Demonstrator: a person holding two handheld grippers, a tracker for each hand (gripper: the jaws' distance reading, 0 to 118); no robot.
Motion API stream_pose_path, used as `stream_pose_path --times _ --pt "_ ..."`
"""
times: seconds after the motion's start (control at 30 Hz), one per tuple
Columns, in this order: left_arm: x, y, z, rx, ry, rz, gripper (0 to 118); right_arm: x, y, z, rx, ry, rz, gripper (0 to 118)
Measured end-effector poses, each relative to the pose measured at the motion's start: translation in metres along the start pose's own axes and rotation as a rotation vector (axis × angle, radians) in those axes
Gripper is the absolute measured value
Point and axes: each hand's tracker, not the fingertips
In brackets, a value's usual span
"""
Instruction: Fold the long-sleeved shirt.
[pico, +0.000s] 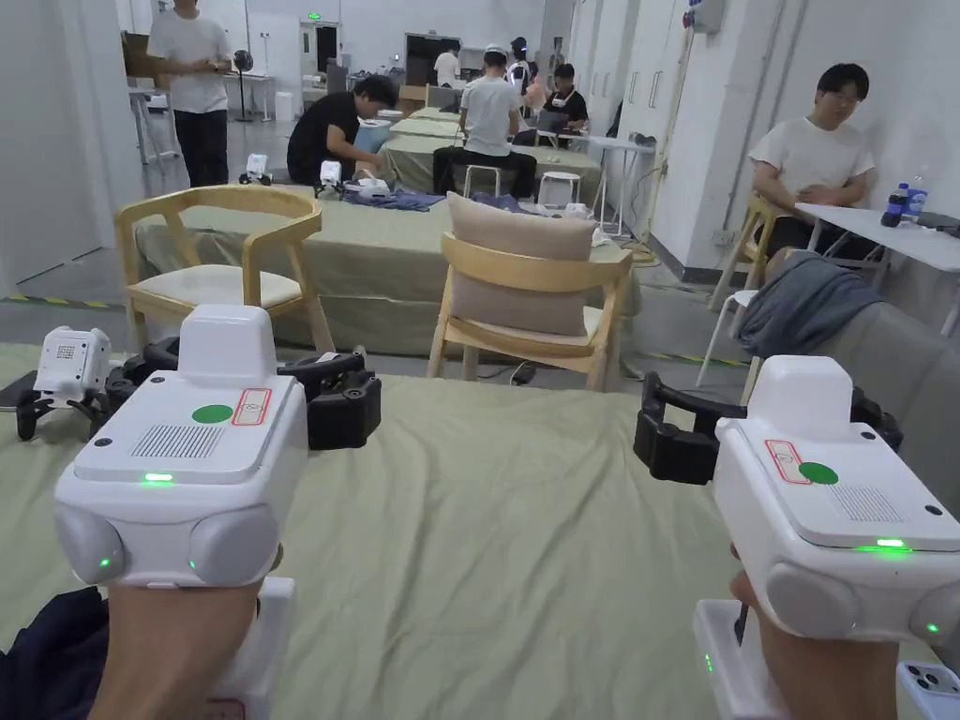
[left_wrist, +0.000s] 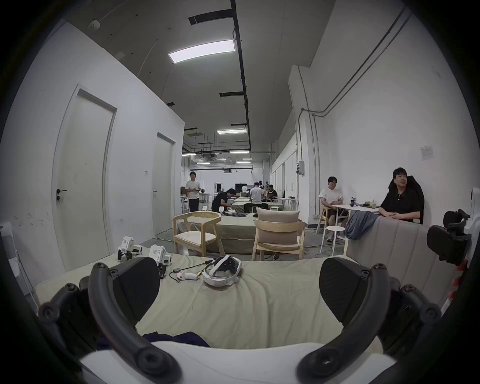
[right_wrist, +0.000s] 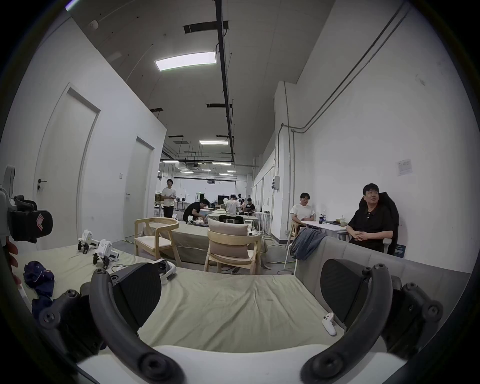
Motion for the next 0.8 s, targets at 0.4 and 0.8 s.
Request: stream_pose_path --times 0.4,0.8 --pt "-0.0008 -0.0048 -0.0009 -0.011 0.002 0.005 111 -0.0002 0.0 0.0009 0.007 0.007 0.007 118" --pt "-0.0025 -0.0036 0.0006 0.005 0.01 0.009 111 0.001 -0.0007 -0.0041 0.001 0.011 0.004 118"
